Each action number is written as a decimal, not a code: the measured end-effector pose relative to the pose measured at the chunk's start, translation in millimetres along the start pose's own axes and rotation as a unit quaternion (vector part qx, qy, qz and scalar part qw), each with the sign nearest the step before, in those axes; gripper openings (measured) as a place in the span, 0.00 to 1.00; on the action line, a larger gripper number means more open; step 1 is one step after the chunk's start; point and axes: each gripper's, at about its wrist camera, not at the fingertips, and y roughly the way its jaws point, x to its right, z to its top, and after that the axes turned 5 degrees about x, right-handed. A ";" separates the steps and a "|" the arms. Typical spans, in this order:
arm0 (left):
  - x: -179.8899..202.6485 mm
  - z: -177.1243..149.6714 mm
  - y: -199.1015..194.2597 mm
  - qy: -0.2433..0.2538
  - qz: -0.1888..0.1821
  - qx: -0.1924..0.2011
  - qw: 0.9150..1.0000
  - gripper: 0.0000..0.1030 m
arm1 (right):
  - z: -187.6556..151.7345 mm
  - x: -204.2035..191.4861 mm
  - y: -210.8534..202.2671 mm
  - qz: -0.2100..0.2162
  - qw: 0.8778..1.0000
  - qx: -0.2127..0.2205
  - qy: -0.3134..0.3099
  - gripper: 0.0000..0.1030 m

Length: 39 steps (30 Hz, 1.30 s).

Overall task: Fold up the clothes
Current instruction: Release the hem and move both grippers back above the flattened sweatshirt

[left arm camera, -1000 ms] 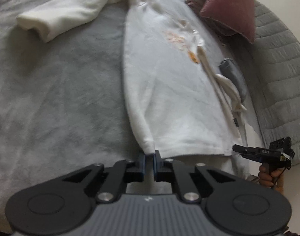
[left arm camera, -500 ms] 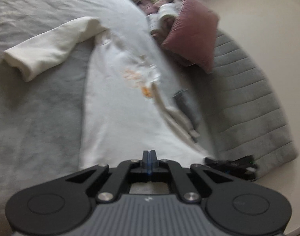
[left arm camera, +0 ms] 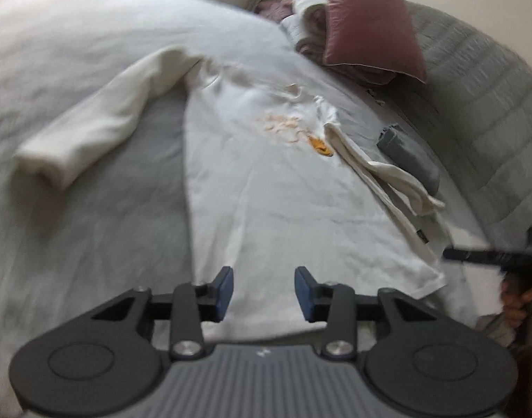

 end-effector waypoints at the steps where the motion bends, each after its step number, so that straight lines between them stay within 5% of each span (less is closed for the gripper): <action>1: 7.9 0.2 4.1 0.018 0.004 0.007 1.000 0.44 | -1.2 -5.8 1.8 0.003 1.000 0.017 -0.010 0.41; 4: 29.7 1.2 22.0 0.062 0.011 0.035 0.997 0.63 | -6.0 -25.8 15.5 -0.003 0.997 0.055 -0.057 0.45; 8: 55.3 1.6 50.9 0.109 0.014 0.043 0.993 0.68 | -16.7 -57.3 44.5 -0.010 0.988 0.072 -0.132 0.48; 13: 74.2 0.5 81.9 0.158 0.028 0.032 0.986 0.79 | -26.1 -91.1 81.0 -0.021 0.976 0.077 -0.203 0.66; 17: 77.3 -8.3 93.8 0.192 0.034 0.023 0.980 0.82 | -32.8 -93.8 107.9 -0.054 0.972 0.055 -0.224 0.68; 19: 76.0 -15.6 94.7 0.210 0.035 0.022 0.977 0.86 | -36.9 -87.5 112.3 -0.063 0.971 0.058 -0.224 0.77; 32: 47.7 -53.2 44.7 0.261 -0.009 0.035 0.965 0.89 | -61.5 -59.1 73.3 -0.049 0.967 0.058 -0.243 0.93; 36: 54.7 -45.4 36.0 0.275 -0.034 0.011 0.961 0.89 | -59.3 -60.4 65.9 -0.052 0.966 0.064 -0.246 0.94; 39: 61.8 -27.5 33.7 0.269 -0.046 0.042 0.961 0.89 | -49.4 -69.9 64.4 -0.052 0.964 0.083 -0.247 0.94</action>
